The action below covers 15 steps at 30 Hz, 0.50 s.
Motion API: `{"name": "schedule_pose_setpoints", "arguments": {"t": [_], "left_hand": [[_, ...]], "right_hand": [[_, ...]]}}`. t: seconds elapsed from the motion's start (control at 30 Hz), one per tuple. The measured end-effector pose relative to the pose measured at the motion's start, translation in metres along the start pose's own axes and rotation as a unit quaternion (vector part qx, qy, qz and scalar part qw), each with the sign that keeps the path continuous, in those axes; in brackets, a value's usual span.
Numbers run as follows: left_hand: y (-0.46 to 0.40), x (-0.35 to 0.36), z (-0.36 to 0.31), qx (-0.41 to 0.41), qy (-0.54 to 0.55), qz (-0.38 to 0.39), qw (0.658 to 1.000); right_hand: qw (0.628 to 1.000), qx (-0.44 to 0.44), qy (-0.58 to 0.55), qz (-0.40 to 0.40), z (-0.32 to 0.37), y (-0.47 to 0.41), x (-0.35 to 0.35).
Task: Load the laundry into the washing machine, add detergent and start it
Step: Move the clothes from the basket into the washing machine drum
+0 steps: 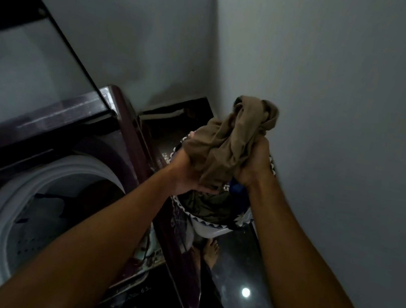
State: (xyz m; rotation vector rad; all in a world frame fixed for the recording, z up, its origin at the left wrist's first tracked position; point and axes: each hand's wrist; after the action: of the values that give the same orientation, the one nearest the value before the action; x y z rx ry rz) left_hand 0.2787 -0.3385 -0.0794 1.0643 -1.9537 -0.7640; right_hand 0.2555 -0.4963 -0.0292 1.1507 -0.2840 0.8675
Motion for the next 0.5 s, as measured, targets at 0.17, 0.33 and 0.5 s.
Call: {"name": "schedule_pose_setpoints", "arguments": {"t": [0.17, 0.33, 0.5], "left_hand": [[0.004, 0.008, -0.006, 0.085, 0.051, -0.003, 0.995], [0.008, 0.009, 0.003, 0.156, -0.123, -0.136, 0.97], [0.036, 0.013, -0.003, 0.225, -0.141, -0.135, 0.955]], "right_hand": [[0.981, 0.075, 0.179, -0.026, -0.033, -0.012, -0.013], [0.963, 0.08, 0.256, -0.025, -0.038, -0.025, -0.03], [0.977, 0.146, 0.151, 0.035, -0.038, -0.012, -0.029]]}}
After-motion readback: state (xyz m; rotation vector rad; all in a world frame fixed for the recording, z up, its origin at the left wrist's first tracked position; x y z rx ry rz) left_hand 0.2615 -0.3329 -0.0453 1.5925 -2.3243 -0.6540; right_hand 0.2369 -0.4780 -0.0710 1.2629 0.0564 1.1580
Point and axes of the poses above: each hand's wrist, its own y-axis away from the middle knuckle, its own x-axis out of the palm, z = x × y, and after that the axes turned 14 degrees about -y, right-handed
